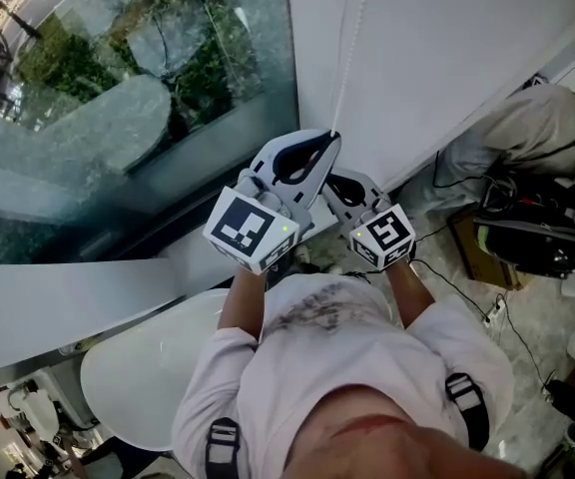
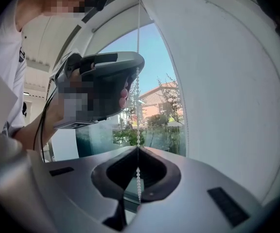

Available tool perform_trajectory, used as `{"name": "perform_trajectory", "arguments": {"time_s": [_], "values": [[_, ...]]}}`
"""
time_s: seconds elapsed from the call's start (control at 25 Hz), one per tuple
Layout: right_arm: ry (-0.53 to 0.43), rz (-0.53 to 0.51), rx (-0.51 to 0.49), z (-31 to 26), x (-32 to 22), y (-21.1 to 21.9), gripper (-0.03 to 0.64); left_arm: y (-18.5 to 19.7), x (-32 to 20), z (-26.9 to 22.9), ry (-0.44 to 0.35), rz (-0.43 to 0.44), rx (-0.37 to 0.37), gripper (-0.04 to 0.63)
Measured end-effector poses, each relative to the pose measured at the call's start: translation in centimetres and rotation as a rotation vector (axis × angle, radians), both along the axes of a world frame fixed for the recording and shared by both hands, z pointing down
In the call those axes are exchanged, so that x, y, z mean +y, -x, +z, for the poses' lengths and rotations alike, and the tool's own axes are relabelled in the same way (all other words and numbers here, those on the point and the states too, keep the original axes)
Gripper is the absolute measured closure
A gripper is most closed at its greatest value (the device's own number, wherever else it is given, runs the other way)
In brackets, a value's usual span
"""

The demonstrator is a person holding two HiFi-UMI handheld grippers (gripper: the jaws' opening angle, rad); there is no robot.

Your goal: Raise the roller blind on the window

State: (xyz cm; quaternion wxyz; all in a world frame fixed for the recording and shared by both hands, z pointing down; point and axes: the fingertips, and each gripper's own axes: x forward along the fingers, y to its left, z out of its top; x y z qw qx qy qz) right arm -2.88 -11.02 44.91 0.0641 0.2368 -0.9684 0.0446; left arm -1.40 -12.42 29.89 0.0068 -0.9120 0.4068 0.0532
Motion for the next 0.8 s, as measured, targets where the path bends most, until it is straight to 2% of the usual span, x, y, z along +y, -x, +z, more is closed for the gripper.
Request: {"name": "perform_trajectory", "arguments": {"time_s": [0.28, 0.8], "values": [[0.048, -0.003, 0.045, 3.3, 0.2, 0.1, 0.555, 0.3, 0.1, 3.3, 0.069, -0.011, 0.012, 0.588], [0.104, 0.0, 0.1, 6.8, -0.2, 0.5, 0.555, 0.9, -0.2, 6.9, 0.125, -0.03, 0.036, 0.588]]}}
